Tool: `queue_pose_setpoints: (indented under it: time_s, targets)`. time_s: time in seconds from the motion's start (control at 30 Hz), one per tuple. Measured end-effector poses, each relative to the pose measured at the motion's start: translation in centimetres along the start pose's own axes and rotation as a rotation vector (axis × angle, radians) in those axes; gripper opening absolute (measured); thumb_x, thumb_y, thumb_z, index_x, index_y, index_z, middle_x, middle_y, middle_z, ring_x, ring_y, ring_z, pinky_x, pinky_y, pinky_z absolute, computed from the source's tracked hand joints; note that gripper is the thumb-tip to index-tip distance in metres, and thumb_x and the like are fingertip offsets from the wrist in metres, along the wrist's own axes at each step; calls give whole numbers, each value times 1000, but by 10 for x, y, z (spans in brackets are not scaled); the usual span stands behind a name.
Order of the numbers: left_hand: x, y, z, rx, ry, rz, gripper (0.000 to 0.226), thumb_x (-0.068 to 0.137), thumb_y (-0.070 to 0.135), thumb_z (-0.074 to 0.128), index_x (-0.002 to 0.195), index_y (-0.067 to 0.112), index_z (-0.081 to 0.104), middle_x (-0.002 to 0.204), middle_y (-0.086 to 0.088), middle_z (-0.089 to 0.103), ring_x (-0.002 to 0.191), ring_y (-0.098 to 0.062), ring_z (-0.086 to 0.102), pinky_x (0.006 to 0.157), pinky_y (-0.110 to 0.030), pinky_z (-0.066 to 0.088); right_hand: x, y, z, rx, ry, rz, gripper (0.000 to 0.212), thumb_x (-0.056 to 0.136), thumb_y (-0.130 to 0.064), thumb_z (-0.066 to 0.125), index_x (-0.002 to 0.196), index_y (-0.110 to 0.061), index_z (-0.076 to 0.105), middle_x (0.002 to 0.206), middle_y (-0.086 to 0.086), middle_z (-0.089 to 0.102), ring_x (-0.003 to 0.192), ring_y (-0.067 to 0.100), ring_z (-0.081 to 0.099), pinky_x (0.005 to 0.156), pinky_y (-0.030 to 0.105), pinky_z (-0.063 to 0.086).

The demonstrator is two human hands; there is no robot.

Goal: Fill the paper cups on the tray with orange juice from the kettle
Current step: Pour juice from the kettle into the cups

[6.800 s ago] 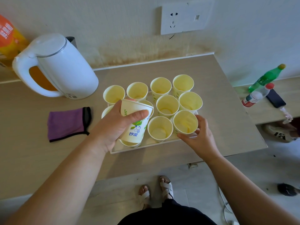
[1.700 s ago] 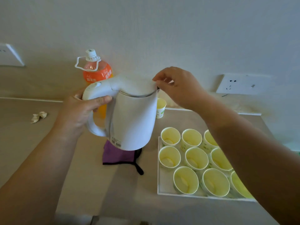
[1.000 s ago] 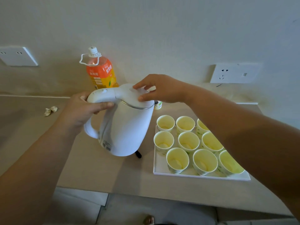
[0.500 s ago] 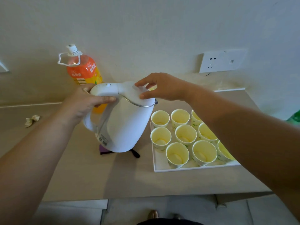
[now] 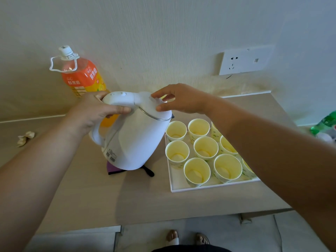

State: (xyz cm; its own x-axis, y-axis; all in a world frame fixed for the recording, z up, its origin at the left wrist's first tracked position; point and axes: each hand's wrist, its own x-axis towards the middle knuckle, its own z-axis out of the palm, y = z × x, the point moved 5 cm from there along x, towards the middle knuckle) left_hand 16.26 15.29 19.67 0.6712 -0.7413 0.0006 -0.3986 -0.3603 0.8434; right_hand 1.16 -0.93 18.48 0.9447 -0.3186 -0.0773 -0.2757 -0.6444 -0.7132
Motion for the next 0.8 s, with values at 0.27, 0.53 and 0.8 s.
queue_pose_setpoints:
  time_s: [0.27, 0.53, 0.8]
  targets:
    - [2, 1, 8, 38, -1, -36, 84, 25, 54, 78, 94, 7, 67, 68, -1, 54, 55, -12, 46, 59, -25, 39, 5, 12, 6, 46, 1, 12, 47, 83, -31, 71, 128, -28, 58, 130, -9, 56, 114, 12, 56, 102, 28, 41]
    - [2, 0, 11, 54, -34, -84, 61, 33, 36, 92, 86, 18, 66, 69, -1, 55, 60, -16, 46, 61, -28, 39, 5, 15, 9, 100, -11, 19, 48, 83, -29, 71, 129, -27, 57, 129, -10, 56, 114, 11, 56, 100, 25, 40]
    - [3, 0, 11, 78, -22, -98, 66, 26, 52, 83, 84, 23, 67, 72, 0, 62, 63, -16, 53, 65, -30, 44, 5, 18, 12, 130, -17, 21, 48, 83, -28, 71, 129, -28, 57, 129, -11, 57, 113, 10, 55, 95, 20, 37]
